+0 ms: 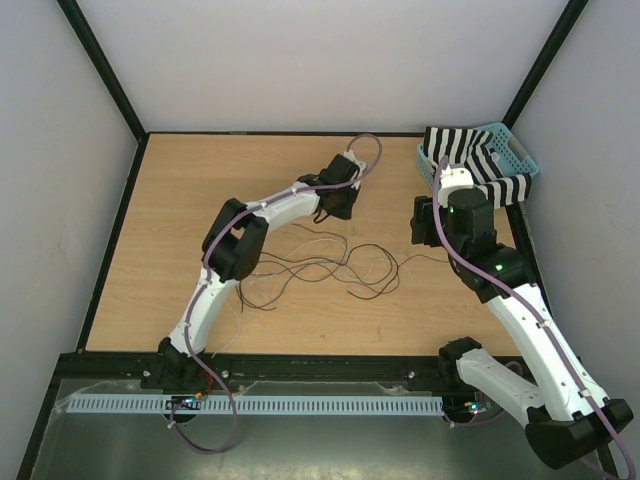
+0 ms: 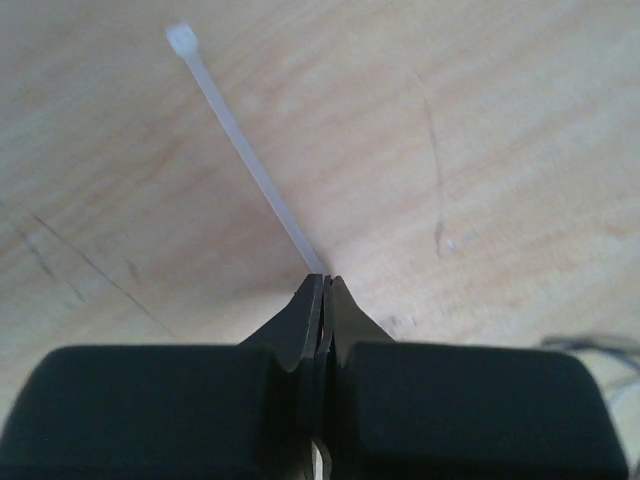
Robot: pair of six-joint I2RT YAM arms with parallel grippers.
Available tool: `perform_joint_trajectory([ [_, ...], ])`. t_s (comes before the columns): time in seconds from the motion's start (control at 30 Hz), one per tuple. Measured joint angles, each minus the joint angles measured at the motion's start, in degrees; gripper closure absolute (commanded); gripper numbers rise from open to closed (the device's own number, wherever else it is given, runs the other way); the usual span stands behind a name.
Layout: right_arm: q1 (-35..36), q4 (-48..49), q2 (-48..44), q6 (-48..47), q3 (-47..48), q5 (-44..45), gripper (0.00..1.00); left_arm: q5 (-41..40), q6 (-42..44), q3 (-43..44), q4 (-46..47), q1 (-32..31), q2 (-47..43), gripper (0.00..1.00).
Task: Zip-tie the wires
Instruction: Move the ribbon to the center of the board.
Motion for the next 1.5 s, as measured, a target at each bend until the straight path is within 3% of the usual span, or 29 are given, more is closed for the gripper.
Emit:
perform_joint_trajectory([
  [0.37,0.0,0.0,0.3,0.7,-0.4,0.0,0.33,6.4,2.4,-22.2,3.1,-0.9,-14.0,1.0],
  [0.43,0.0,0.1,0.7,0.8,-0.4,-0.1,0.33,7.0,2.5,-22.8,2.5,-0.7,-14.6,0.89],
  [0.57,0.0,0.2,1.6,0.9,-0.5,-0.4,0.33,7.5,2.3,-21.6,0.9,0.4,-14.5,0.72],
  [0.83,0.0,0.9,1.7,0.9,-1.2,0.0,0.31,7.9,0.2,-9.6,-0.3,3.7,-10.2,0.58],
  [1.2,0.0,0.9,2.5,-0.2,-1.2,1.3,0.29,9.9,-4.7,1.5,0.5,4.3,0.5,0.53],
  [1.5,0.0,0.9,3.5,-0.6,-1.2,1.3,0.29,10.5,-5.7,2.1,0.3,3.5,1.1,0.59],
])
